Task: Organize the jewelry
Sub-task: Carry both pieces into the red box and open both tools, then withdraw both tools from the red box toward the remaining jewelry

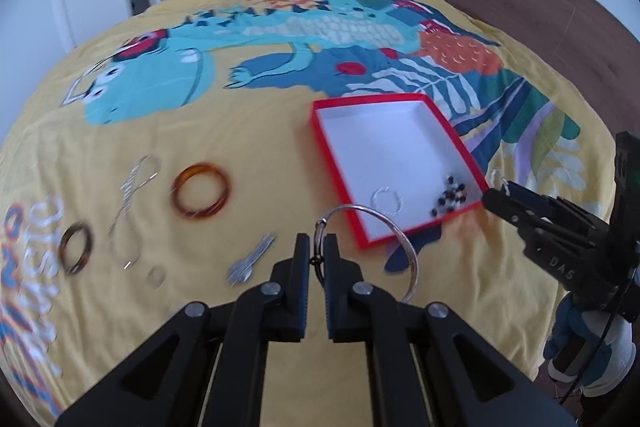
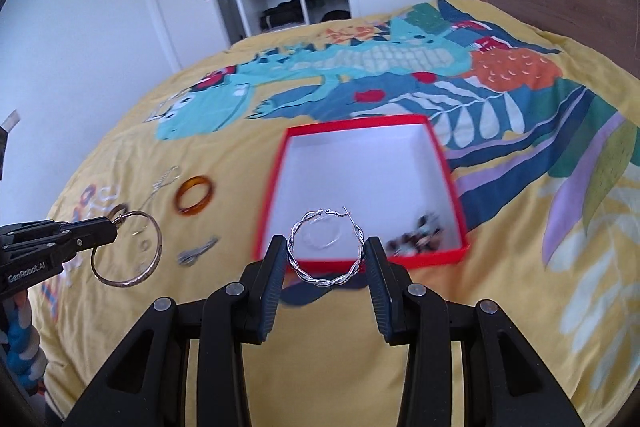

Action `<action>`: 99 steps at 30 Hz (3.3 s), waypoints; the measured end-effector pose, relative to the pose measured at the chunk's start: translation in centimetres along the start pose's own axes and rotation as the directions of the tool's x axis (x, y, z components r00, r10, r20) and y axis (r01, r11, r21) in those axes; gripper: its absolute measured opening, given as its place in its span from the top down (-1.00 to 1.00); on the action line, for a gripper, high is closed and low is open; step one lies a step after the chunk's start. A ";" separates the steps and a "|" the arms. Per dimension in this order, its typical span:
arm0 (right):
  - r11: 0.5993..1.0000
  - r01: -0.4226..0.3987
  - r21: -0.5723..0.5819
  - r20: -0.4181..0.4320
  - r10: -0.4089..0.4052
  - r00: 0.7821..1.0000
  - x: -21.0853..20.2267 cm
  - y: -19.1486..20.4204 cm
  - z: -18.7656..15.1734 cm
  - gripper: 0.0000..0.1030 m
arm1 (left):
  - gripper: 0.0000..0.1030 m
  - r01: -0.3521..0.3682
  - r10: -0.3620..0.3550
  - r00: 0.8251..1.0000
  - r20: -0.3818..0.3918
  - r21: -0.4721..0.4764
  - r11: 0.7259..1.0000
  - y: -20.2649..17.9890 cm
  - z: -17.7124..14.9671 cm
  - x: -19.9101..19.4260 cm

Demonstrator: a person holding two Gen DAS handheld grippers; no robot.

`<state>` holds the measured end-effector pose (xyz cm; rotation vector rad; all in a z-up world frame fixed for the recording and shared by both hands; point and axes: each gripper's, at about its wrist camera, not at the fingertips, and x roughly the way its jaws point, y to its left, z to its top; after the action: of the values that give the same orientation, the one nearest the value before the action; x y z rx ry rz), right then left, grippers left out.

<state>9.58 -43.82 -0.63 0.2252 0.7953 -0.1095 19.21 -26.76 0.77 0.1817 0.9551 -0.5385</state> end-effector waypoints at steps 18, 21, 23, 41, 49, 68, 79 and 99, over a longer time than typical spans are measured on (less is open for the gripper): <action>0.997 0.040 -0.067 -0.139 -0.049 0.989 13.0 -6.7 2.4 0.24 | 0.88 -0.084 0.092 0.990 -0.105 0.076 0.994 -4.9 6.1 16.6; 0.994 0.042 -0.097 -0.140 -0.056 0.989 13.5 -6.4 2.4 0.23 | 0.88 -0.092 0.100 0.988 -0.121 0.069 0.993 -4.6 5.8 17.6; 0.993 0.043 -0.113 -0.142 -0.059 0.988 13.6 -6.2 2.4 0.23 | 0.86 -0.102 0.110 0.987 -0.119 0.073 0.992 -4.7 5.7 17.8; 0.994 0.087 -0.071 -0.129 -0.096 0.987 6.7 -6.0 2.5 0.14 | 0.50 0.001 -0.001 1.000 -0.008 -0.007 1.000 -2.5 5.5 7.4; 0.997 0.069 -0.029 -0.017 -0.070 0.997 -2.6 -3.7 3.5 0.04 | 0.32 -0.100 0.103 0.994 0.047 -0.053 0.994 4.7 1.6 -3.8; 0.998 -0.051 -0.028 0.068 0.053 0.996 -13.8 6.2 -2.8 -0.04 | 0.31 -0.260 0.290 0.953 0.085 -0.257 0.931 17.8 -13.8 -20.7; 0.995 -0.088 -0.042 0.097 0.092 0.991 -17.9 10.1 -6.0 -0.05 | 0.28 -0.246 0.321 0.931 0.175 -0.347 0.905 18.9 -19.7 -27.4; 0.973 -0.145 -0.181 0.064 0.158 0.985 -16.5 18.2 -7.6 -0.07 | 0.28 -0.216 0.301 0.942 0.147 -0.421 0.881 22.2 -24.1 -27.8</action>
<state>-3.87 -24.16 8.95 0.1135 0.7034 0.0954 0.39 11.19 7.69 -0.1148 0.7997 -0.1009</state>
